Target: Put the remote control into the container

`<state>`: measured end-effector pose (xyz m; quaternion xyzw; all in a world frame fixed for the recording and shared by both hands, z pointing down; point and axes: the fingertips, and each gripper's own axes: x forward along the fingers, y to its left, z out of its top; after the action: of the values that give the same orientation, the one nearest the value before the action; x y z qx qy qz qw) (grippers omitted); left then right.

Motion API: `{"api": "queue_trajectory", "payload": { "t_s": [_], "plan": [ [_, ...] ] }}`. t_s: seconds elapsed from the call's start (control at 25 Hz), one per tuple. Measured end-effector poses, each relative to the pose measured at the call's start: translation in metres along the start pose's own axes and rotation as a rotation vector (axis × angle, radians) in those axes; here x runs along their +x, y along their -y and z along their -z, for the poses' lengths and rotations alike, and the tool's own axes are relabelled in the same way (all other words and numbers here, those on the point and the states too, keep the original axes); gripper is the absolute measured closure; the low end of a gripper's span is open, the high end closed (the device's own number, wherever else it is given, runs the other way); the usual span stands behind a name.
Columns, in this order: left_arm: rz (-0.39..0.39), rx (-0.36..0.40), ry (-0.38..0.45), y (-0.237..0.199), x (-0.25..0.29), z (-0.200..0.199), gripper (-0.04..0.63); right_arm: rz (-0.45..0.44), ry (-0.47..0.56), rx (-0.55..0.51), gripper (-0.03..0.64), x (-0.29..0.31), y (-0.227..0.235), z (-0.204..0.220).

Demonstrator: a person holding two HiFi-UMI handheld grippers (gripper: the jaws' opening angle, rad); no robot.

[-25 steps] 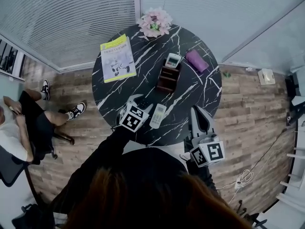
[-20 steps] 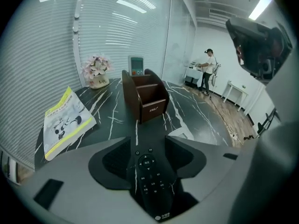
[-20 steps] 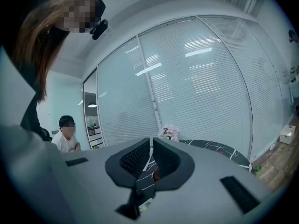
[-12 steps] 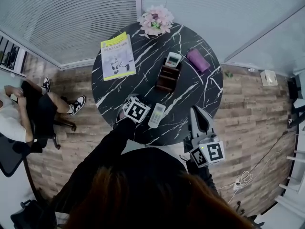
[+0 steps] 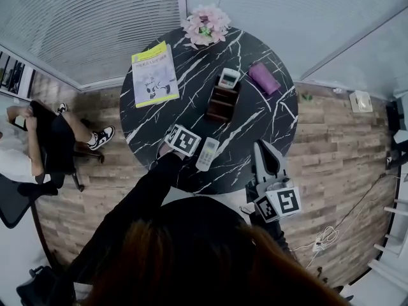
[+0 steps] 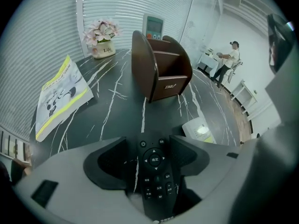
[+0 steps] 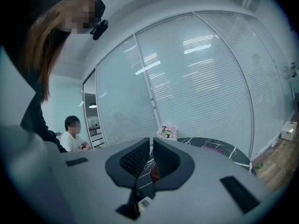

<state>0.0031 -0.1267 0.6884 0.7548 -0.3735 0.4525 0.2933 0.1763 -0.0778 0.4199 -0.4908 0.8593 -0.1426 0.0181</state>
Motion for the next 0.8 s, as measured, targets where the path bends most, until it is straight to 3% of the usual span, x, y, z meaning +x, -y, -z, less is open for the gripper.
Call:
{"api": "queue_trajectory", "payload": {
  "t_s": [0.2,0.8],
  "plan": [
    [-0.032,0.029,-0.073,-0.0002,-0.0027,0.0053,0.318,0.000,0.000,0.007,0.584,0.0008,0.0043,0.0013],
    [-0.024,0.052,-0.050,0.0004,-0.0052,0.0046,0.387,-0.011,0.002,0.025,0.584,0.0066,0.0071,0.0024]
  ]
}}
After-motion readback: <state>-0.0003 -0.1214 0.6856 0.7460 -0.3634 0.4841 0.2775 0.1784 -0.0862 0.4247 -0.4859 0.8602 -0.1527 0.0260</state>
